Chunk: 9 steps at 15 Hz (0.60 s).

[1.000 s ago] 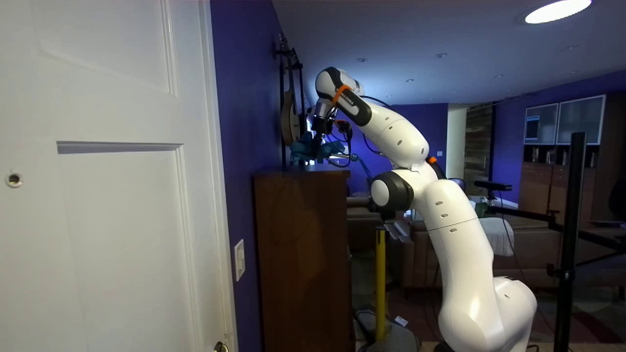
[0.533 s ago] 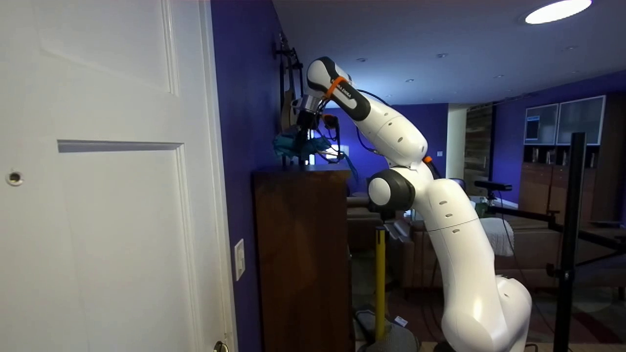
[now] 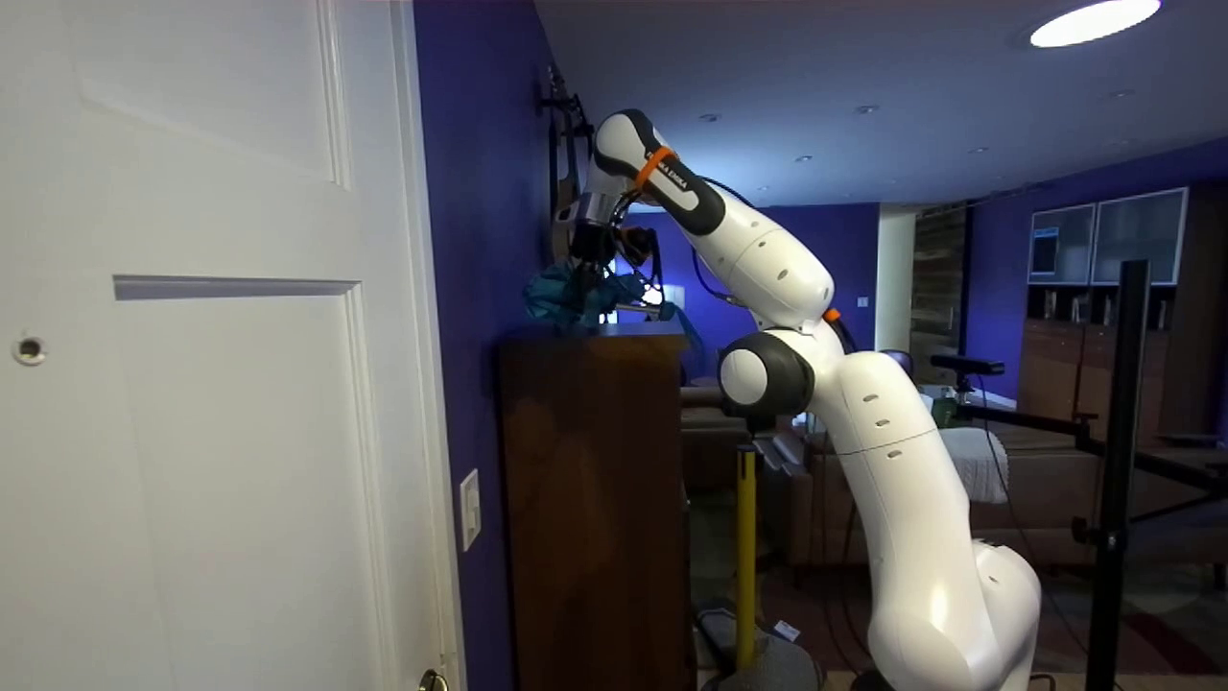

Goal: Hang the blue umbrella on the door

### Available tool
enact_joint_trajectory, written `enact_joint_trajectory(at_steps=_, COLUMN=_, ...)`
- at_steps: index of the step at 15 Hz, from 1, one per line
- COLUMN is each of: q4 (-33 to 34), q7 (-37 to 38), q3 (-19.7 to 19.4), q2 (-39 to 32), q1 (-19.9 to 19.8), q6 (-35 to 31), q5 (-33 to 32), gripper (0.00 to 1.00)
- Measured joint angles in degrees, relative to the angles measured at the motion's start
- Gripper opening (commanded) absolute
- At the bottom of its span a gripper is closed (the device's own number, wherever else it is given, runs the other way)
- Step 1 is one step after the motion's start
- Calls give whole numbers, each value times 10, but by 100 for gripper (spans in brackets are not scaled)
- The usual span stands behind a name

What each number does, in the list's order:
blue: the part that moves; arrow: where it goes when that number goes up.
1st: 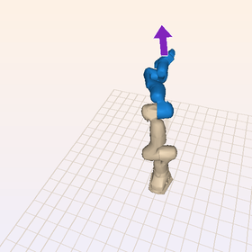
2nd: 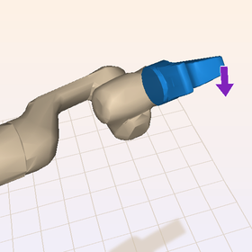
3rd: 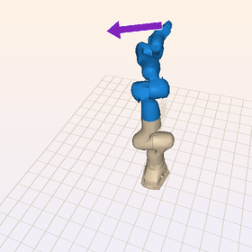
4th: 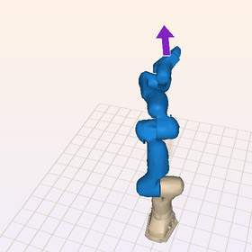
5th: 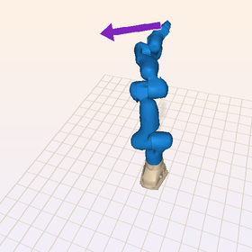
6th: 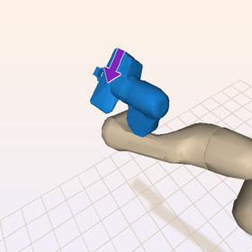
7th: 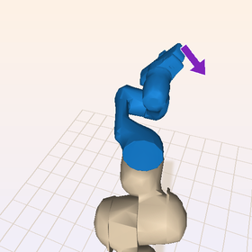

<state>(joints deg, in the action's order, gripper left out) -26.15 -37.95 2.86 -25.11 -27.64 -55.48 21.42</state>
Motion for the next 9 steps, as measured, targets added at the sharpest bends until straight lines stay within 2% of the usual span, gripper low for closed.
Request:
enact_joint_trajectory(at_steps=3, q4=-2, q7=4, q3=1, q2=-8, q1=0, q6=48, q5=4, gripper=0)
enact_joint_trajectory(at_steps=9, q4=-2, q7=5, q3=1, q2=-12, q1=0, q6=50, q5=4, gripper=0)
